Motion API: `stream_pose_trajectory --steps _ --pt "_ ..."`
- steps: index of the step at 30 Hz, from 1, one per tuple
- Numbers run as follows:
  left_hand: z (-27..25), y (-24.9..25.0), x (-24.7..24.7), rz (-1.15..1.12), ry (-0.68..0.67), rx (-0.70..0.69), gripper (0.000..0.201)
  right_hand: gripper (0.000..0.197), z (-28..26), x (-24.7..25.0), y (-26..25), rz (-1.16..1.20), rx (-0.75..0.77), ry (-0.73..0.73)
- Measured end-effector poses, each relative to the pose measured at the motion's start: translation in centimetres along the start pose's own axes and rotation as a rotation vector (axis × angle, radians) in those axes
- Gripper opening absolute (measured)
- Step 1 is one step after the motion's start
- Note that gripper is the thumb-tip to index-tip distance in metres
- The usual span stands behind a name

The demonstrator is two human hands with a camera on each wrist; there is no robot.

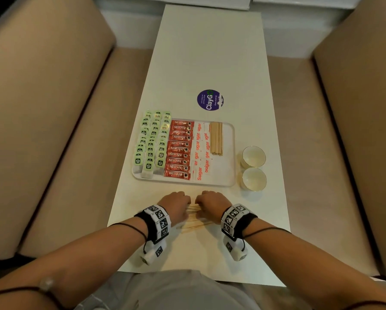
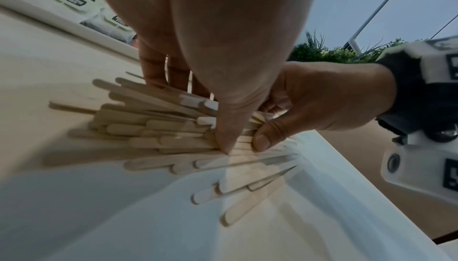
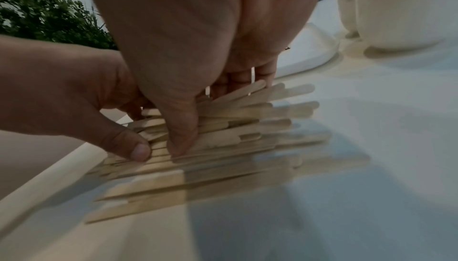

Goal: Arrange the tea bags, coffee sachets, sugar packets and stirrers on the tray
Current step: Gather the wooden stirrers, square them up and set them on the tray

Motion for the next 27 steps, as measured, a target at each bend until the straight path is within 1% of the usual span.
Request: stream_pose_trajectory --steps 7,13,17,20,23,27 --pt "0.3 0.3 0.6 0.039 0.004 -0.023 0.026 0.027 0.0 0.4 -0.2 -0.011 0.022 0.018" --pt "0.7 0.7 1.1 0.053 0.003 -0.027 0.031 0.025 -0.1 1.1 -0.1 0.043 0.049 0.072" --pt "0.5 0.9 0.7 0.064 -0.025 -0.023 0.02 0.025 -0.2 1.4 -0.1 0.035 0.079 0.074" --pt "0.2 0.9 0.7 0.017 -0.045 -0.01 0.015 0.022 -0.4 1.6 -0.2 -0.006 0.113 0.091" --pt "-0.1 0.9 0.9 -0.046 -0.072 -0.006 0.015 0.023 -0.7 1.9 -0.3 -0.036 0.139 0.096" --pt "-0.6 1.4 2.0 -0.113 -0.105 -0.032 0.017 0.028 -1.0 2.2 -1.0 -0.07 0.184 0.043"
Point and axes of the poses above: each hand's wrist, its own z-axis towards the middle knuckle, its own x-axis out of the back of the hand, y = z × x, the point moved 9 cm from there along z, towards the middle knuckle, and after that the axes turned 7 degrees about -z, right-handed, at the moved point
